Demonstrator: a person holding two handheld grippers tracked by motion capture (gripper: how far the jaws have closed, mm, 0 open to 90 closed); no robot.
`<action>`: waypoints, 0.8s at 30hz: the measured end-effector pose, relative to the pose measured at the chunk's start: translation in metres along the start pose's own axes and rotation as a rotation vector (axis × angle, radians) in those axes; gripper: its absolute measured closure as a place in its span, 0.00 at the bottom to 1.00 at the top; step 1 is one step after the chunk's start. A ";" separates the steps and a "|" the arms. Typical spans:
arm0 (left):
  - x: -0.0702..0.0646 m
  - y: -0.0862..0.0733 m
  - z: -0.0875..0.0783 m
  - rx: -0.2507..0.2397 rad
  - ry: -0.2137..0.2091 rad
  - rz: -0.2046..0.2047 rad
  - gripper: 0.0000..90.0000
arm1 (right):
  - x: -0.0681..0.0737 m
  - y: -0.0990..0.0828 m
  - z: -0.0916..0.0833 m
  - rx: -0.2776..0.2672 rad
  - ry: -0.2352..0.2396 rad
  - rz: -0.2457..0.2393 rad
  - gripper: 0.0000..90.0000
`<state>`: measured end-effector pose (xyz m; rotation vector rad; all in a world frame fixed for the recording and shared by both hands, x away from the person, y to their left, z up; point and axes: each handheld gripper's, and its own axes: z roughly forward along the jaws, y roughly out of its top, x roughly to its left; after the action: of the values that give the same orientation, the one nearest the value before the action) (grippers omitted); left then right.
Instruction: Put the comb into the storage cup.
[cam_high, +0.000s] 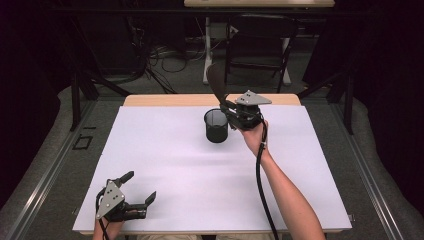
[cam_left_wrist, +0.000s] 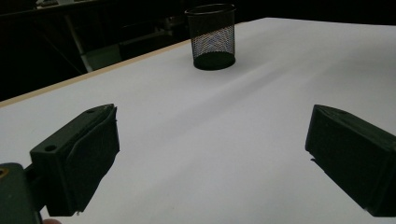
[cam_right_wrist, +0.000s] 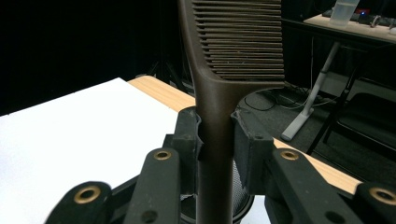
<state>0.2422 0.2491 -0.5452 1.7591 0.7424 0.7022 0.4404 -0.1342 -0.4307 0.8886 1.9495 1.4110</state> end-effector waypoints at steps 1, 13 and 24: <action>0.000 0.000 0.000 0.001 0.000 0.000 0.03 | 0.000 0.001 0.000 0.000 0.000 -0.003 0.81; 0.000 0.000 0.000 -0.003 -0.001 -0.002 0.03 | 0.000 0.006 0.008 -0.021 -0.003 0.002 0.81; 0.000 0.000 0.000 -0.003 0.000 -0.002 0.03 | 0.001 0.006 0.015 -0.056 0.000 -0.006 0.81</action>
<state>0.2422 0.2495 -0.5451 1.7554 0.7433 0.7015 0.4525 -0.1234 -0.4298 0.8566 1.9017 1.4544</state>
